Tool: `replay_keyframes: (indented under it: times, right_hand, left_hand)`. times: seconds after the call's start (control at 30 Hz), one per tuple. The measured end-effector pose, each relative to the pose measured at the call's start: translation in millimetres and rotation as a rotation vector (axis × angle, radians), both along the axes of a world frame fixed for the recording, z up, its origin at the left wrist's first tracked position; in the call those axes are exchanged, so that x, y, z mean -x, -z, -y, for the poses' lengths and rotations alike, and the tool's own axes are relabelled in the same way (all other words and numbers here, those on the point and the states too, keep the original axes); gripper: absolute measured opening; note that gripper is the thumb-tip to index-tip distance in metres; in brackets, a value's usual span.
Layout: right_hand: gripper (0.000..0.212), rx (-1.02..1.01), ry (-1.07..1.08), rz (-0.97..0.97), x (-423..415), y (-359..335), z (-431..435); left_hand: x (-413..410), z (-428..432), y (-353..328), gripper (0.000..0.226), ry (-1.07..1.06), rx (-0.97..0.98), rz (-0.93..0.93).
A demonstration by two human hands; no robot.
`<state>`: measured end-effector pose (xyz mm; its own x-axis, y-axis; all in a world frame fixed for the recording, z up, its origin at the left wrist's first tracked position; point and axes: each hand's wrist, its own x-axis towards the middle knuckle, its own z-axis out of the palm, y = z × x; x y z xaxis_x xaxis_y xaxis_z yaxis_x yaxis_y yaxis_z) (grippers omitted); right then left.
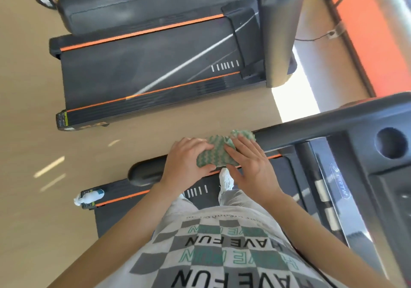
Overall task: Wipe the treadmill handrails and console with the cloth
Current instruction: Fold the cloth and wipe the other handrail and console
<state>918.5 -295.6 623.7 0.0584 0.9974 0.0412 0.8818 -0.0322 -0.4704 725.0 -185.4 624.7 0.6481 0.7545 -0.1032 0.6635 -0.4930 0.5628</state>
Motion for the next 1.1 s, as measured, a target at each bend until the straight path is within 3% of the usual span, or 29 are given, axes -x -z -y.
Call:
replay_keyframes:
  times: [0.3, 0.5, 0.6, 0.8, 0.97, 1.1]
  right_hand:
    - [0.068, 0.014, 0.36, -0.197, -12.6, 5.5, 53.0]
    - [0.081, 0.112, 0.735, -0.755, -6.8, 7.8, 59.3]
    - [0.067, -0.056, 0.754, -1.315, -14.3, 12.5, 52.1]
    - [0.037, -0.237, 1.019, -1.8, -24.8, 16.2, 32.9]
    - [0.033, -0.473, 1.211, -2.008, -26.1, 29.6, 16.3]
    - [0.028, -0.573, 1.363, -2.063, -34.7, 40.2, 0.0]
  left_hand:
    - [-66.3, 3.2, -2.6, 0.048, 0.231, -0.289, 0.045]
    - [-107.2, 9.1, -5.3, 0.043, 0.353, -0.283, 0.047]
    - [-128.0, 7.8, -6.0, 0.046, 0.421, -0.252, 0.044]
    - [-167.5, 1.9, -12.4, 0.046, 0.587, -0.256, 0.059]
    - [-188.7, 1.7, -10.4, 0.048, 0.725, -0.293, 0.05]
    - [-202.4, -6.2, -5.4, 0.046, 0.827, -0.352, 0.061]
